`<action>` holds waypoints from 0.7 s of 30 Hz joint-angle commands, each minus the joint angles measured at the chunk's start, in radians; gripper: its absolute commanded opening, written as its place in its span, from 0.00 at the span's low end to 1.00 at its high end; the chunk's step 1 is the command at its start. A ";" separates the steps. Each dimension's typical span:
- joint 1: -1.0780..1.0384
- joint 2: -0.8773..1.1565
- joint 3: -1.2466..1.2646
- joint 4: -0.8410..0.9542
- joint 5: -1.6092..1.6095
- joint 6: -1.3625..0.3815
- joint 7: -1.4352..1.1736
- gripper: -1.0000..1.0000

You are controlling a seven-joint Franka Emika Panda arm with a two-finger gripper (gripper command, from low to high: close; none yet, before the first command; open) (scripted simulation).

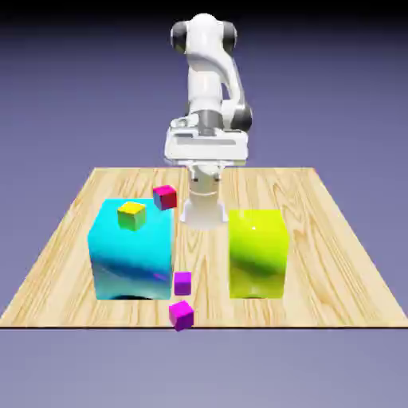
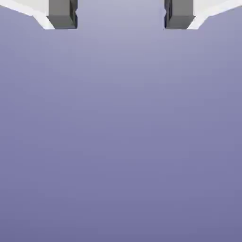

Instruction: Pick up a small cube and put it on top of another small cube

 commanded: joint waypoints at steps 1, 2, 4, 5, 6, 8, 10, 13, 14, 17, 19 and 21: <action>0.004 0.036 -0.005 0.034 -0.005 -0.036 -0.010 0.50; 0.009 0.073 -0.010 0.067 -0.011 -0.072 -0.020 0.50; 0.018 0.145 -0.019 0.135 -0.022 -0.145 -0.039 0.50; 0.022 0.181 -0.024 0.168 -0.027 -0.181 -0.049 0.50; 0.027 0.217 -0.029 0.202 -0.033 -0.217 -0.059 0.50; 0.036 0.290 -0.038 0.269 -0.043 -0.289 -0.078 0.50; 0.045 0.362 -0.048 0.337 -0.054 -0.362 -0.098 0.50; 0.058 0.471 -0.062 0.438 -0.071 -0.470 -0.127 0.50; 0.063 0.507 -0.067 0.472 -0.076 -0.506 -0.137 0.50; 0.076 0.616 -0.082 0.573 -0.092 -0.615 -0.166 0.50; 0.085 0.689 -0.091 0.640 -0.103 -0.687 -0.186 0.50; 0.094 0.761 -0.101 0.707 -0.114 -0.759 -0.206 0.50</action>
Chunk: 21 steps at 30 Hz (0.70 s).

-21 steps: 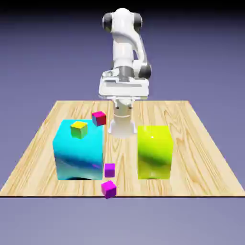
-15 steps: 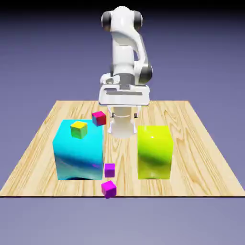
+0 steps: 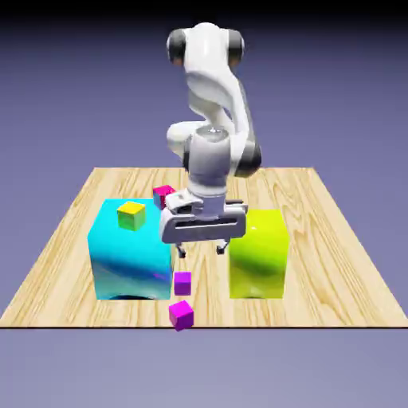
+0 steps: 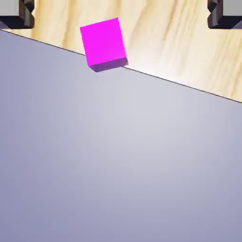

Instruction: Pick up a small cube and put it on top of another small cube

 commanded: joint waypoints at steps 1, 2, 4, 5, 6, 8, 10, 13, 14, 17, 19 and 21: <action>0.005 0.036 -0.005 0.034 -0.005 -0.036 -0.010 0.50; 0.009 0.073 -0.010 0.067 -0.011 -0.072 -0.020 0.50; 0.018 0.145 -0.019 0.135 -0.022 -0.145 -0.039 0.50; 0.022 0.181 -0.024 0.168 -0.027 -0.181 -0.049 0.50; 0.027 0.217 -0.029 0.202 -0.033 -0.217 -0.059 0.50; 0.036 0.290 -0.038 0.269 -0.043 -0.289 -0.078 0.50; 0.045 0.362 -0.048 0.337 -0.054 -0.362 -0.098 0.50; 0.058 0.471 -0.062 0.438 -0.071 -0.470 -0.127 0.50; 0.063 0.507 -0.067 0.472 -0.076 -0.506 -0.137 0.50; 0.073 0.585 -0.077 0.543 -0.088 -0.584 -0.158 0.50; 0.068 0.593 -0.078 0.509 -0.090 -0.540 -0.153 0.50; 0.059 0.610 -0.080 0.439 -0.096 -0.453 -0.142 0.50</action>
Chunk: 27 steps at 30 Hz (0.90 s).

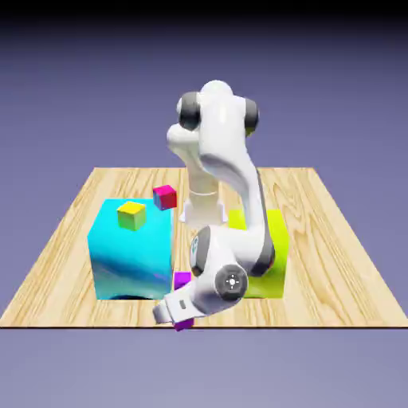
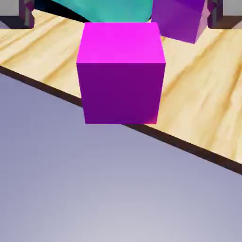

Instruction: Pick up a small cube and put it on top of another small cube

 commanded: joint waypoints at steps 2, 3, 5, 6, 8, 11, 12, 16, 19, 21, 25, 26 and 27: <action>-0.002 0.004 0.000 -0.018 -0.001 0.023 0.003 0.00; -0.002 0.004 0.000 -0.018 -0.001 0.023 0.003 0.00; 0.007 -0.012 0.001 0.051 0.004 -0.064 -0.008 0.00; 0.012 -0.021 0.002 0.086 0.007 -0.108 -0.013 0.00; 0.002 -0.079 -0.020 0.085 0.013 -0.169 -0.010 0.00; -0.021 -0.187 -0.065 0.047 0.022 -0.248 0.001 0.00; -0.029 -0.224 -0.080 0.034 0.025 -0.274 0.004 0.00; -0.061 -0.369 -0.141 -0.017 0.037 -0.379 0.019 0.00; -0.084 -0.477 -0.187 -0.056 0.046 -0.457 0.030 0.00; -0.100 -0.550 -0.217 -0.081 0.052 -0.509 0.037 0.00; -0.114 -0.620 -0.243 -0.139 0.054 -0.526 0.048 0.00; -0.114 -0.630 -0.243 -0.175 0.052 -0.500 0.054 0.00; -0.114 -0.640 -0.243 -0.211 0.049 -0.473 0.059 0.00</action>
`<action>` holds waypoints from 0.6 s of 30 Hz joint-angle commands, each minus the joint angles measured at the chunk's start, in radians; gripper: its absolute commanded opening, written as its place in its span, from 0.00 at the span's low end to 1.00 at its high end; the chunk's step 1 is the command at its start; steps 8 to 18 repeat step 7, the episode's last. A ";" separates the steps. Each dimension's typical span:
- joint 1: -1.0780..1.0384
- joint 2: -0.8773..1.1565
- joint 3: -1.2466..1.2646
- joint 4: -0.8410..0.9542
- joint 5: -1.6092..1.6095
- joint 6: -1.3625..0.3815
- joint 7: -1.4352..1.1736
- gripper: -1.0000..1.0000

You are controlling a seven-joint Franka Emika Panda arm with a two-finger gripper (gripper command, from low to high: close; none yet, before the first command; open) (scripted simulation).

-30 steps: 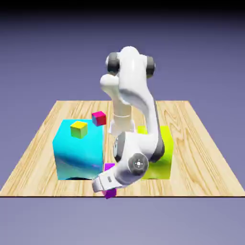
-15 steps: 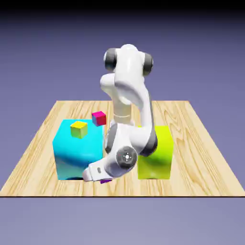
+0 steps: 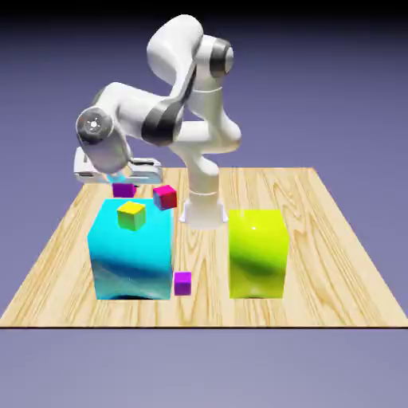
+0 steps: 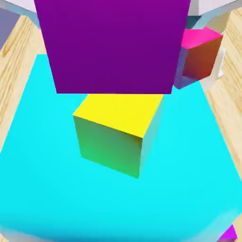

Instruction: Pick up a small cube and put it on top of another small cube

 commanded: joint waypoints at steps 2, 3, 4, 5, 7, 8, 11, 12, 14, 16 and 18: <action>-0.001 -0.020 0.000 -0.073 -0.007 0.054 0.010 0.00; -0.001 -0.030 -0.001 -0.109 -0.010 0.081 0.015 0.00; -0.001 -0.031 -0.001 -0.116 -0.010 0.086 0.016 0.00; -0.001 -0.031 -0.001 -0.116 -0.010 0.086 0.016 1.00; -0.001 -0.022 -0.001 -0.080 -0.008 0.059 0.011 1.00; -0.001 -0.022 -0.001 -0.080 -0.008 0.059 0.011 1.00; -0.001 -0.022 -0.001 -0.080 -0.008 0.059 0.011 1.00; -0.001 -0.022 -0.001 -0.080 -0.008 0.059 0.011 1.00; -0.001 -0.022 -0.001 -0.080 -0.008 0.059 0.011 1.00; -0.001 -0.022 -0.001 -0.080 -0.008 0.059 0.011 1.00; -0.001 -0.022 -0.001 -0.080 -0.008 0.059 0.011 1.00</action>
